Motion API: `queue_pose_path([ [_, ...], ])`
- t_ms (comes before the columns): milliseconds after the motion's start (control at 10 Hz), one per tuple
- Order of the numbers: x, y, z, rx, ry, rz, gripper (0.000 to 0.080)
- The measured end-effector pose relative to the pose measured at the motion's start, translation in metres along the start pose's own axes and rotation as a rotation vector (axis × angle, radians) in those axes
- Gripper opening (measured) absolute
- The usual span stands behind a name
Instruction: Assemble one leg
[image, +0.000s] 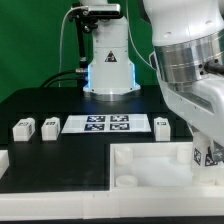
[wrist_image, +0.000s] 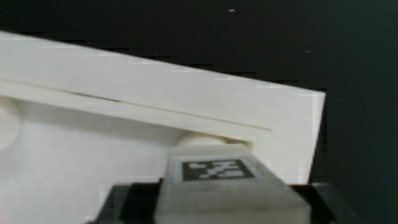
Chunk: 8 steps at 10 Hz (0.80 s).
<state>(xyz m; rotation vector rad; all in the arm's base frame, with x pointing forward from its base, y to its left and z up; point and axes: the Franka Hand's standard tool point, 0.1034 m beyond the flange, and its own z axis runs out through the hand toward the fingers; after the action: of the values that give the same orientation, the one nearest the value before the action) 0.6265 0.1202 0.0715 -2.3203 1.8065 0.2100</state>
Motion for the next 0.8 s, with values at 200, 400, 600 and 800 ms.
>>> queue_pose_path([
  [200,0.0000,0.0009,0.0002,-0.022,0.023,-0.348,0.0545],
  [400,-0.0007,0.0010,0.0006,-0.033,0.032,-0.609,0.0625],
  [600,0.0002,0.0011,0.0004,-0.036,0.029,-0.766,0.0649],
  [800,0.0031,-0.0007,-0.0009,-0.059,0.064,-1.078,0.0649],
])
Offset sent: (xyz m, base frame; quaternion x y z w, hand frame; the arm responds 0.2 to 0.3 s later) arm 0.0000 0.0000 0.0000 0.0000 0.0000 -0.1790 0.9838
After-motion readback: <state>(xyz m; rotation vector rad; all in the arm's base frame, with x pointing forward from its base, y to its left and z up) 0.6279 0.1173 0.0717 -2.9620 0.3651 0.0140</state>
